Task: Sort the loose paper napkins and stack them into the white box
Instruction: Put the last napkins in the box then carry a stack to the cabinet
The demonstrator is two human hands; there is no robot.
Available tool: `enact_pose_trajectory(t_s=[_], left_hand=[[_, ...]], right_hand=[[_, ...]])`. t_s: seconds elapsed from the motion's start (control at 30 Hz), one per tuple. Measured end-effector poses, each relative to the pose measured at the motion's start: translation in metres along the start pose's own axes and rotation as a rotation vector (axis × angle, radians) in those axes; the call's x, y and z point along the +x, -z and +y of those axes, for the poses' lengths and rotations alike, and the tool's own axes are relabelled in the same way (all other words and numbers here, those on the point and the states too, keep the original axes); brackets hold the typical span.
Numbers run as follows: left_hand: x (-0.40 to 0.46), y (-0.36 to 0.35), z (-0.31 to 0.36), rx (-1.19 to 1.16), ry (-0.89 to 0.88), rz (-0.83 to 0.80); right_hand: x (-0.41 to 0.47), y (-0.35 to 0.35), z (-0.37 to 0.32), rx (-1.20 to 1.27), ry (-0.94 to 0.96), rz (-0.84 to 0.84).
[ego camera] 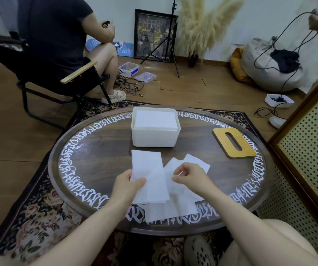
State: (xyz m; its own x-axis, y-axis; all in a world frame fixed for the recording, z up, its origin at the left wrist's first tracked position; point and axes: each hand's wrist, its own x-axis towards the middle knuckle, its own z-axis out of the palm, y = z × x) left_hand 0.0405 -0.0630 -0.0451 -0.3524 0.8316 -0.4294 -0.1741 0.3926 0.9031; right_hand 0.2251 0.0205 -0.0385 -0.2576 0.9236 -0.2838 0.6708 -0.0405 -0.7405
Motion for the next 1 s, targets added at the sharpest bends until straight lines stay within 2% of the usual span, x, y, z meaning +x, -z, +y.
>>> enact_pose_trajectory(t_s=[0.13,0.23,0.33,0.53,0.7,0.9,1.0], left_hand=[[0.003,0.012,0.001,-0.033,-0.023,0.059],[0.004,0.02,0.0,-0.051,-0.02,0.081],[0.006,0.027,-0.003,-0.053,-0.023,0.088],[0.008,0.036,-0.002,-0.07,-0.018,0.09],[0.008,0.035,0.003,-0.077,-0.02,0.088],[0.007,0.032,0.004,-0.066,-0.041,0.105],[0.009,0.031,0.003,-0.067,-0.039,0.134]], right_hand=[[0.019,0.018,0.016,-0.36,-0.032,0.123],[0.031,0.022,0.026,-0.414,-0.111,0.093],[0.037,0.019,0.029,-0.4,-0.176,0.034],[0.039,0.016,0.028,-0.296,-0.237,0.025],[0.036,0.012,0.022,-0.299,-0.173,0.038],[0.023,-0.003,0.022,0.042,-0.156,0.056],[0.018,-0.009,0.021,0.117,-0.154,0.106]])
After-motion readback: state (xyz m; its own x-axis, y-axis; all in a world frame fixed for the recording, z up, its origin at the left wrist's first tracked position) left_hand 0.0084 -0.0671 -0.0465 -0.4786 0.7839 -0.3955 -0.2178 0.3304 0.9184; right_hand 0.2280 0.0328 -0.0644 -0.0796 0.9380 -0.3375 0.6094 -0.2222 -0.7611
